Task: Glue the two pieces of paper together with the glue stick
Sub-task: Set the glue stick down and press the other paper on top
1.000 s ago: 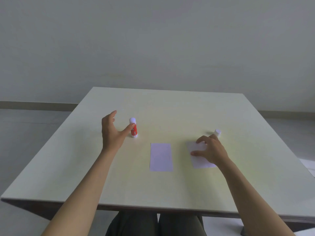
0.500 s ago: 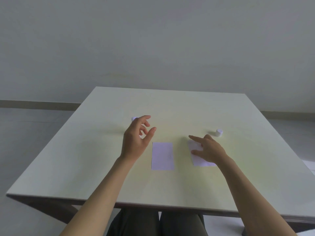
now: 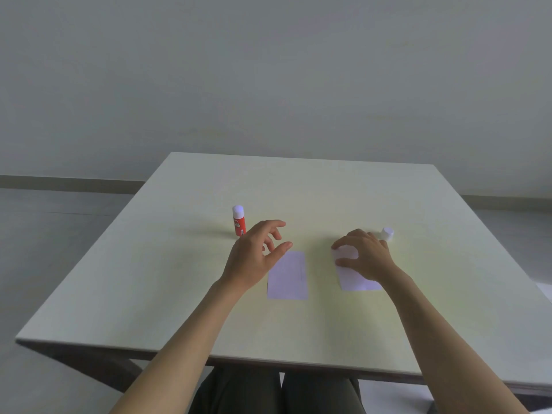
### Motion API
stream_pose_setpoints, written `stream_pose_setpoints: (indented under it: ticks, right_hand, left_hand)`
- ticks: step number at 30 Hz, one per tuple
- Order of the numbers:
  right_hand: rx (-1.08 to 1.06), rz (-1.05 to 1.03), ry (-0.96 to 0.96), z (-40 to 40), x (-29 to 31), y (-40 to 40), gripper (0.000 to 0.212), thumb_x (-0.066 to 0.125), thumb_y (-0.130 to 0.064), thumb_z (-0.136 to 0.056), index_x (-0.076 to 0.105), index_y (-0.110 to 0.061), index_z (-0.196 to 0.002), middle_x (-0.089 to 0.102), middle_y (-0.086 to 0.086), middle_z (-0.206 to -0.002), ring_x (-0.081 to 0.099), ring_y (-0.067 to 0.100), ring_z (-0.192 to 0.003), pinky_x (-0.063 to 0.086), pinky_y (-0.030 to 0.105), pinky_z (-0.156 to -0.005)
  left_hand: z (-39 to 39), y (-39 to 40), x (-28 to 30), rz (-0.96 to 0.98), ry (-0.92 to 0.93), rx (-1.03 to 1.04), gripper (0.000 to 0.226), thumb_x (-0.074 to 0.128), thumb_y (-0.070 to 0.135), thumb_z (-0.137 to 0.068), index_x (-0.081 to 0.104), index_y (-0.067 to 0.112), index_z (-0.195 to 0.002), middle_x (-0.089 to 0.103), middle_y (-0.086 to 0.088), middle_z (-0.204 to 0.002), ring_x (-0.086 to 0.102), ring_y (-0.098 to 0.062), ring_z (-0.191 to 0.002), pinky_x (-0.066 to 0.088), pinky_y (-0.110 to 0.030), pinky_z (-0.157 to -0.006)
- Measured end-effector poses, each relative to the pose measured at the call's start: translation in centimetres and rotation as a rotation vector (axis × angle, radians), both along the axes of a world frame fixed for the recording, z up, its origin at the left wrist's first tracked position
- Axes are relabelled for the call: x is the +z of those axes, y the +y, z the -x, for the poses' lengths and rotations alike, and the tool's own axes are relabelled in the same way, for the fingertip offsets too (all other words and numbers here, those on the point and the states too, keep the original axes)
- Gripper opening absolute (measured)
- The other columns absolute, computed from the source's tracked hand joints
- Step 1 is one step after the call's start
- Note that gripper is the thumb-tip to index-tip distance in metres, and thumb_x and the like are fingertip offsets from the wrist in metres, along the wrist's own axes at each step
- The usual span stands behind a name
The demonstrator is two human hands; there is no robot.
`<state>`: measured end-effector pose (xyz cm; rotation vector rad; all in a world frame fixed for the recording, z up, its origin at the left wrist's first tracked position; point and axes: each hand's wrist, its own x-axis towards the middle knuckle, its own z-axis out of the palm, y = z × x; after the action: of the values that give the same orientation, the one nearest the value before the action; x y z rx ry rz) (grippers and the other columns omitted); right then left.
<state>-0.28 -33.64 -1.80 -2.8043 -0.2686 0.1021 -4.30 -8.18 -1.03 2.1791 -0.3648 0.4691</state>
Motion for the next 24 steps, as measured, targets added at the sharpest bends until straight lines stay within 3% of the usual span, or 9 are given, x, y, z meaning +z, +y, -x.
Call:
stream_pose_setpoints:
  ticks: [6, 11, 18, 21, 24]
  right_hand:
    - [-0.027, -0.089, -0.067, 0.3, -0.3, 0.0, 0.016, 0.067, -0.031, -0.080, 0.071, -0.033, -0.096, 0.060, -0.005, -0.115, 0.053, 0.021, -0.108, 0.025, 0.030, -0.083]
    - [-0.042, -0.172, -0.092, 0.8, -0.2, 0.2, 0.011, 0.066, -0.027, -0.082, 0.073, -0.030, -0.090, 0.066, -0.004, -0.107, 0.056, 0.022, -0.104, 0.025, 0.031, -0.083]
    - [0.005, -0.412, -0.071, 1.7, 2.3, 2.3, 0.012, 0.067, -0.023, -0.083, 0.073, -0.025, -0.093, 0.070, -0.002, -0.098, 0.059, 0.021, -0.092, 0.039, 0.041, -0.094]
    - [0.030, -0.519, -0.050, 2.1, 3.8, 3.8, 0.011, 0.069, -0.024, -0.081, 0.074, -0.025, -0.091, 0.069, -0.007, -0.094, 0.059, 0.016, -0.090, 0.043, 0.039, -0.093]
    - [0.056, -0.502, -0.001, 2.2, 4.8, 5.3, 0.013, 0.067, -0.026, -0.081, 0.073, -0.025, -0.092, 0.070, -0.009, -0.095, 0.060, 0.016, -0.093, 0.041, 0.042, -0.099]
  left_hand:
    - [0.1, -0.8, 0.2, -0.038, 0.042, -0.030, 0.031, 0.065, 0.037, -0.083, 0.059, 0.029, -0.112, 0.057, 0.021, -0.086, 0.057, -0.003, -0.069, 0.048, -0.023, -0.065]
    - [-0.2, -1.0, 0.1, -0.082, 0.110, -0.048, 0.015, 0.066, 0.027, -0.084, 0.067, 0.022, -0.098, 0.061, 0.018, -0.081, 0.059, -0.004, -0.072, 0.050, -0.027, -0.069]
    - [-0.5, -3.1, 0.2, 0.079, 0.394, -0.089, 0.012, 0.073, 0.020, -0.079, 0.072, 0.016, -0.089, 0.068, 0.010, -0.078, 0.060, 0.009, -0.066, 0.043, -0.003, -0.065]
    - [-0.4, -3.9, 0.3, 0.186, 0.476, -0.088, 0.012, 0.076, 0.019, -0.075, 0.071, 0.018, -0.086, 0.069, 0.009, -0.076, 0.065, -0.001, -0.070, 0.047, -0.007, -0.067]
    - [-0.3, -3.9, 0.4, 0.212, 0.480, -0.047, 0.008, 0.075, 0.020, -0.077, 0.070, 0.018, -0.084, 0.067, 0.008, -0.073, 0.062, -0.004, -0.066, 0.049, -0.017, -0.067]
